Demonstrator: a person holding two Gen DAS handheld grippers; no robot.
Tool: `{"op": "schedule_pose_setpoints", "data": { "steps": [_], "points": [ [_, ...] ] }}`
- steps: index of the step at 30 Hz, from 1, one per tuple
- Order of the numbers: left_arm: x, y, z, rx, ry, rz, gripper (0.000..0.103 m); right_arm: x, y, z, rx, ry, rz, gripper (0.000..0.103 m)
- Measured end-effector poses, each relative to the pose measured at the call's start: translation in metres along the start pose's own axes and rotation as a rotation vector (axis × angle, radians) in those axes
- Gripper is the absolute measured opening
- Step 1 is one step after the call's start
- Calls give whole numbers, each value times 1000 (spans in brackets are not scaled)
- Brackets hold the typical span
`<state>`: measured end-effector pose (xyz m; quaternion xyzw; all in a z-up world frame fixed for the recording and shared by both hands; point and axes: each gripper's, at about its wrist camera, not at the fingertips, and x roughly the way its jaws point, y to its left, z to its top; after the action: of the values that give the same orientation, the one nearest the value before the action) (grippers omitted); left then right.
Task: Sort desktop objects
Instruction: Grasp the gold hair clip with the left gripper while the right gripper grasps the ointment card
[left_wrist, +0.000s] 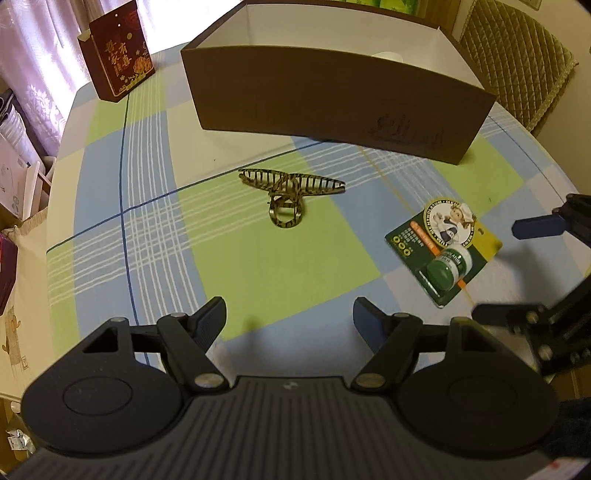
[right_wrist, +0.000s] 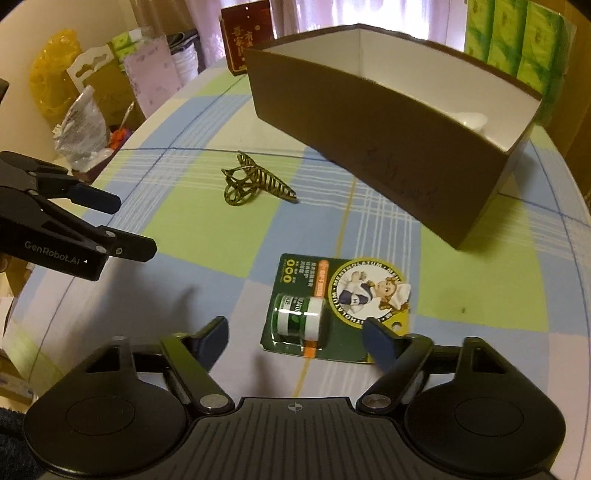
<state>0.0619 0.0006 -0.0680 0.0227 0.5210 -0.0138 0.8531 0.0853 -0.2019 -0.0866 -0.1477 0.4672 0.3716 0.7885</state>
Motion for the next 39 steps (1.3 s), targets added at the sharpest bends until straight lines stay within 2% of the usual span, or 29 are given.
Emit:
{"op": "schedule_pose_setpoints", "data": {
  "steps": [1, 3, 5, 10, 12, 18, 22, 30, 34, 37, 39],
  "points": [
    [1, 1, 0, 2, 0, 2, 72, 2, 1, 0, 3, -2, -4, 72],
    [3, 2, -1, 7, 1, 10, 72, 6, 2, 1, 5, 4, -1, 60],
    [4, 4, -2, 11, 2, 11, 72, 11, 3, 2, 10, 10, -3, 54],
    [10, 6, -1, 21, 6, 4, 72, 26, 4, 8, 14, 14, -21, 45],
    [12, 6, 0, 24, 4, 2, 72, 33, 2, 9, 12, 25, -30, 33],
    [18, 4, 3, 40, -9, -12, 72, 29, -10, 4, 30, 35, -71, 31],
    [24, 4, 8, 44, -29, -21, 72, 18, -36, -5, 110, 39, -108, 31],
    [42, 7, 30, 102, -132, -75, 72, -8, -91, -25, 256, 24, -198, 31],
    [57, 10, 45, 150, -150, -88, 66, -15, -109, -28, 299, 19, -232, 31],
    [71, 13, 55, 160, -135, -95, 57, -19, -120, -30, 322, 14, -238, 31],
    [79, 13, 62, 160, -131, -98, 56, -21, -124, -30, 336, 11, -243, 31]
  ]
}}
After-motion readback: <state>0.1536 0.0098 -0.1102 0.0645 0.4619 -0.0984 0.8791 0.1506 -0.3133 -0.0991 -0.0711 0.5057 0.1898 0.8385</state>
